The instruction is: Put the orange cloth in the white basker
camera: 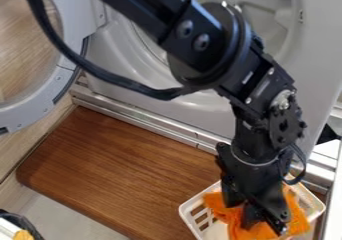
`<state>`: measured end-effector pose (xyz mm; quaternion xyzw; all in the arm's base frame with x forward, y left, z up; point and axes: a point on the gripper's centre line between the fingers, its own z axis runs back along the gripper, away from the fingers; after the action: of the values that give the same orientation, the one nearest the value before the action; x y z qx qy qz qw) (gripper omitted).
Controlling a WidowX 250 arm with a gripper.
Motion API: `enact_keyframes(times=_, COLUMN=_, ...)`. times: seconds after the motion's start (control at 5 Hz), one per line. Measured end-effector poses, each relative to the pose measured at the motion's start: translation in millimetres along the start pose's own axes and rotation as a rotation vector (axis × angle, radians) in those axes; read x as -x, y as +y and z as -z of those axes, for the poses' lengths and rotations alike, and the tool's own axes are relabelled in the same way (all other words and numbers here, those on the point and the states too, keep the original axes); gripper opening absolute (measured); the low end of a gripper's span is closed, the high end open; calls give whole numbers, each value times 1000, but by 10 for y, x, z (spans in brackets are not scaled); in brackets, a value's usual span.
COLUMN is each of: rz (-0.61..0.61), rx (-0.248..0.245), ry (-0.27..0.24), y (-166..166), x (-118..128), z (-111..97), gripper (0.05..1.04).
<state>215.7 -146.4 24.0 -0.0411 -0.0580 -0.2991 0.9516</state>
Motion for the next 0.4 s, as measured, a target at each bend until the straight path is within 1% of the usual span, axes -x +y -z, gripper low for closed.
enact_keyframes(times=0.2, rz=-9, rx=13, ry=10, y=19, x=20, z=0, gripper=924)
enact_keyframes(times=0.4, rz=-39, rx=23, ry=10, y=61, x=25, z=-15, gripper=1004)
